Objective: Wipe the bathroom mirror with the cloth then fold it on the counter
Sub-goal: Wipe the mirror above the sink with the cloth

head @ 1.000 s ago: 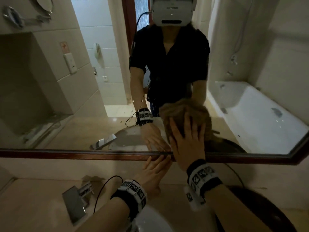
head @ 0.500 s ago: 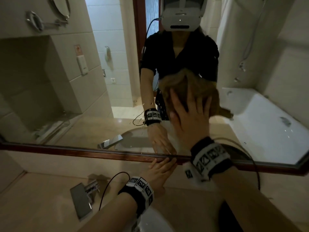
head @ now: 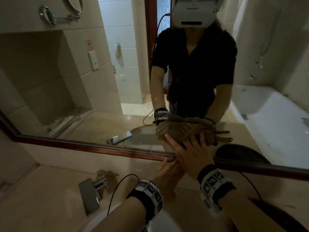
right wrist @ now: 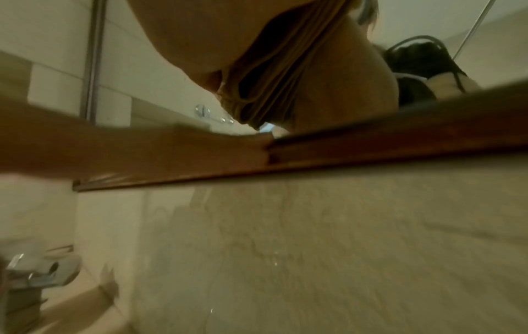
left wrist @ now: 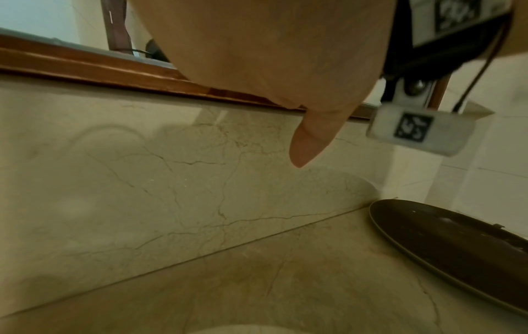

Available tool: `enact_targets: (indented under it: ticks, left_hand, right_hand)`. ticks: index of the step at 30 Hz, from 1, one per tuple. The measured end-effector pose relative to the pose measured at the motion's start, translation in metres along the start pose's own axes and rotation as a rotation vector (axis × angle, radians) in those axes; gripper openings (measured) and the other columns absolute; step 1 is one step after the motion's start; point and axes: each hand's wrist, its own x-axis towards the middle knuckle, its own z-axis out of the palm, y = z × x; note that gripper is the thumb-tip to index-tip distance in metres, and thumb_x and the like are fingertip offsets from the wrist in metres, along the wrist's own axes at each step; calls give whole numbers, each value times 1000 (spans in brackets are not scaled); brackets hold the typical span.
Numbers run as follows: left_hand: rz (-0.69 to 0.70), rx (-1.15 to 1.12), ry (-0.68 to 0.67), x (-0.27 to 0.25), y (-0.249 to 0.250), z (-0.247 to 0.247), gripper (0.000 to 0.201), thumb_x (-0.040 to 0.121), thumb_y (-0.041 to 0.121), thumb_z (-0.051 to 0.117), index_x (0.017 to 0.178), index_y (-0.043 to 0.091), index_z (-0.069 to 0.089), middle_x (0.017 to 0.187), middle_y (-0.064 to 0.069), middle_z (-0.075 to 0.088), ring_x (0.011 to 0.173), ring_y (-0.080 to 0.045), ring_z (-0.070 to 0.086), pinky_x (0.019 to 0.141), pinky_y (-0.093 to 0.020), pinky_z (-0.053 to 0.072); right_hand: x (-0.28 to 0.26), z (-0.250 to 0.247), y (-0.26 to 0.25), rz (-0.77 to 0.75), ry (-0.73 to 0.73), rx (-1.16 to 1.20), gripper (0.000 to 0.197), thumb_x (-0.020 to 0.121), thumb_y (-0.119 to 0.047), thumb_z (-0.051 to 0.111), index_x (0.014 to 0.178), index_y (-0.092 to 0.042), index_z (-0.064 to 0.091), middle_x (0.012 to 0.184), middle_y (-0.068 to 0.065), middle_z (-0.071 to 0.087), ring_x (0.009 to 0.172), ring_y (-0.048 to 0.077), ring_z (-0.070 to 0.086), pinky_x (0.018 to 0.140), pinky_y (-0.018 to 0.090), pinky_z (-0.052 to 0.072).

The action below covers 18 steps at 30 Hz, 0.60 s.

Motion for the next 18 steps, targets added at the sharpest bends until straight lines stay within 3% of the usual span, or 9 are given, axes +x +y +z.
enact_targets:
  ticks: [4, 7, 9, 11, 14, 16, 18]
  left_hand:
    - [28, 97, 5, -2, -3, 5, 91, 76, 34, 66, 153, 22, 20, 162, -7, 1, 149, -27, -4, 116, -61, -1]
    - [21, 108, -44, -4, -1, 1, 84, 85, 31, 58, 154, 26, 9, 159, -1, -19, 146, -22, -20, 117, -55, -7]
    - [9, 117, -2, -12, -3, -4, 78, 87, 26, 57, 153, 25, 16, 157, 3, -26, 146, -19, -20, 118, -55, -5]
    - [-37, 128, 4, -24, -12, -8, 73, 87, 23, 57, 151, 23, 23, 156, 6, -28, 147, -17, -17, 117, -53, -8]
    - [-106, 96, -6, -44, -32, -16, 68, 88, 21, 57, 149, 24, 27, 155, 10, -29, 146, -16, -17, 115, -49, -10]
    - [-112, 61, 3, -51, -42, -18, 63, 88, 16, 56, 146, 24, 34, 156, 10, -28, 146, -14, -17, 116, -47, -10]
    - [-103, 34, 31, -57, -47, -16, 58, 87, 12, 54, 142, 24, 41, 157, 10, -27, 146, -13, -17, 118, -47, -8]
  right_hand:
    - [-8, -2, 2, -48, -20, 33, 79, 79, -42, 60, 150, -34, 26, 136, 7, 41, 124, 35, 35, 107, 56, 19]
    - [10, -26, 9, -52, 46, 57, 66, 88, -46, 43, 150, -35, 25, 137, 9, 40, 125, 35, 36, 111, 56, 12]
    - [38, -56, 17, -25, 144, 75, 63, 89, -48, 35, 150, -35, 25, 136, 10, 45, 124, 35, 35, 113, 56, 7]
    - [73, -92, 24, 13, 269, 73, 63, 90, -45, 38, 151, -35, 23, 139, 12, 43, 127, 36, 32, 114, 56, 2]
    - [115, -132, 23, 78, 391, 71, 61, 94, -40, 38, 151, -35, 19, 153, 14, 28, 138, 40, 25, 113, 58, -2]
    - [123, -133, 11, 115, 405, 68, 63, 94, -40, 36, 152, -36, 14, 159, 13, 15, 142, 40, 16, 113, 60, -3]
    - [115, -109, -7, 81, 365, 77, 68, 91, -42, 41, 152, -36, 13, 159, 11, 14, 142, 38, 14, 113, 59, -6]
